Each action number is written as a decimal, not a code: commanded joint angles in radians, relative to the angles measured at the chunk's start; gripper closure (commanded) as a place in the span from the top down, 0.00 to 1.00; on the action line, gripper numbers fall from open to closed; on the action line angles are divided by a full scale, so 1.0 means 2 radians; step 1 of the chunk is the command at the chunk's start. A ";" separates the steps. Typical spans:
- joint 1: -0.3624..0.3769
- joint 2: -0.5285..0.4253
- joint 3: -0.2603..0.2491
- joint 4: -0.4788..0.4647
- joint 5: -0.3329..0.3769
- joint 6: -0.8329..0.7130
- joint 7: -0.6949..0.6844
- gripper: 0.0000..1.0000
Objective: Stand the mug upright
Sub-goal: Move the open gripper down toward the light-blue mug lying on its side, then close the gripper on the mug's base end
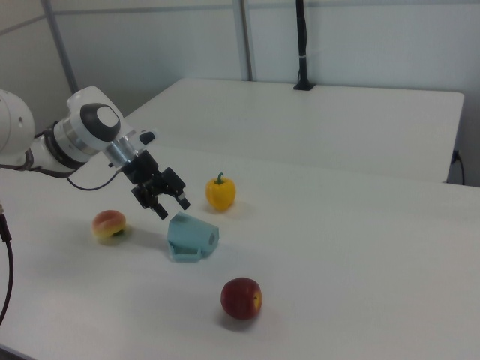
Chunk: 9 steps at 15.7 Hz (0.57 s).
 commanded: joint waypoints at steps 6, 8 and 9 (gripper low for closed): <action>-0.013 0.006 -0.007 -0.058 -0.069 0.014 0.005 0.87; -0.016 0.005 -0.007 -0.060 -0.070 0.013 0.003 0.54; -0.016 0.005 -0.008 -0.060 -0.070 0.012 0.002 0.37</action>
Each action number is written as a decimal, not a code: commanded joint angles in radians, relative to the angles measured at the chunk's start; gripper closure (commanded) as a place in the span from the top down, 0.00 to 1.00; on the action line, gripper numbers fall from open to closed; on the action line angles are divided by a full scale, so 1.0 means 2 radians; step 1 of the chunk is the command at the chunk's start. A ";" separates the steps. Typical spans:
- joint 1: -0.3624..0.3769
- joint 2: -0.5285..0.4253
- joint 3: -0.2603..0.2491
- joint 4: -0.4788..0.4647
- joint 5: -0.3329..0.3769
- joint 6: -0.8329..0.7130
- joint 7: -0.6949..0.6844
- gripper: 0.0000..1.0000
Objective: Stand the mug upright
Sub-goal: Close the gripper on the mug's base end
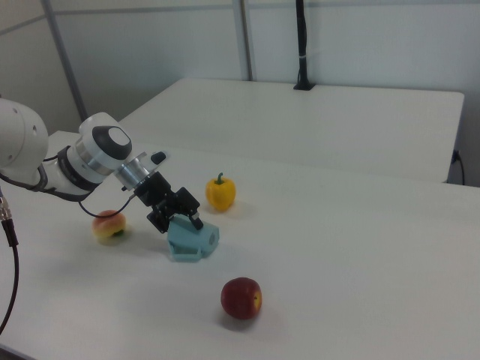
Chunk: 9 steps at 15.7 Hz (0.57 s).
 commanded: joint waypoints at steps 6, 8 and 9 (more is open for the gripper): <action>-0.009 -0.027 -0.003 -0.017 0.013 0.010 -0.020 0.00; -0.011 -0.039 -0.003 -0.012 0.038 0.010 -0.041 0.00; -0.012 -0.044 -0.003 -0.007 0.052 0.009 -0.054 0.00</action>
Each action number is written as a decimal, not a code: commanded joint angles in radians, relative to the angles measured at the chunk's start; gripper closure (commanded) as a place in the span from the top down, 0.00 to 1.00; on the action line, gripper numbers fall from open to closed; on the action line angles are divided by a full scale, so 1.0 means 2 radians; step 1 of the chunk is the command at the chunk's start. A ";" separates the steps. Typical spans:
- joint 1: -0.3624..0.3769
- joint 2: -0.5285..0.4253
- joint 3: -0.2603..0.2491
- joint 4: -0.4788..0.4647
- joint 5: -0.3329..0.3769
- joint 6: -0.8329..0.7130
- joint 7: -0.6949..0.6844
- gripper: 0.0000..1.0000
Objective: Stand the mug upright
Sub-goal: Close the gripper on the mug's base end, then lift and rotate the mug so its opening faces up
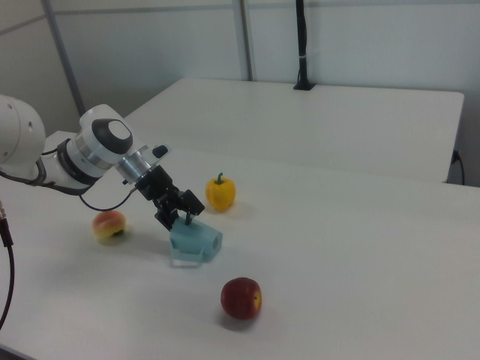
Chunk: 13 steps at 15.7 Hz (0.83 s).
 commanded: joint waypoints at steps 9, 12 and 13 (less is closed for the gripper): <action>-0.021 -0.055 0.001 0.016 0.095 0.005 -0.084 0.00; -0.030 -0.060 0.000 0.029 0.167 0.005 -0.094 0.00; -0.035 -0.060 0.000 0.034 0.198 0.006 -0.112 0.00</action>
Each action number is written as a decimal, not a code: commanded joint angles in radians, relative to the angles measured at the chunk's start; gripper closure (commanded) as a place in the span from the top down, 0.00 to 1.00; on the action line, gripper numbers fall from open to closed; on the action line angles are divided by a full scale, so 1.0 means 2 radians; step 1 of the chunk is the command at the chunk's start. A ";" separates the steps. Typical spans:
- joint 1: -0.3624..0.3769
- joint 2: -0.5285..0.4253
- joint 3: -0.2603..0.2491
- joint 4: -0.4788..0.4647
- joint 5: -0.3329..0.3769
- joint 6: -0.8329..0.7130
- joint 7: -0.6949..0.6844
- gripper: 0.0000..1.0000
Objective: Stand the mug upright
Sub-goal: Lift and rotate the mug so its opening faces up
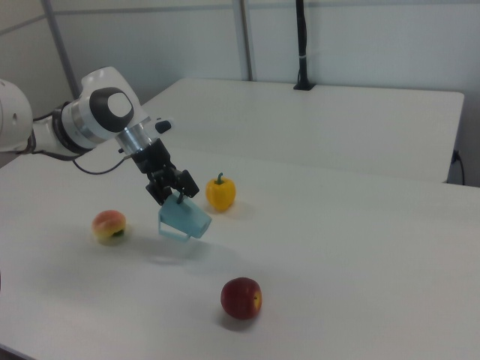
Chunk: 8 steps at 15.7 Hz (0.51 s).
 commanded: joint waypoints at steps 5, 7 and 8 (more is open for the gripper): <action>-0.031 -0.014 -0.020 0.022 0.244 0.010 -0.167 0.00; -0.042 -0.011 -0.023 0.020 0.308 0.010 -0.249 0.00; -0.048 -0.010 -0.025 0.018 0.333 0.009 -0.294 0.00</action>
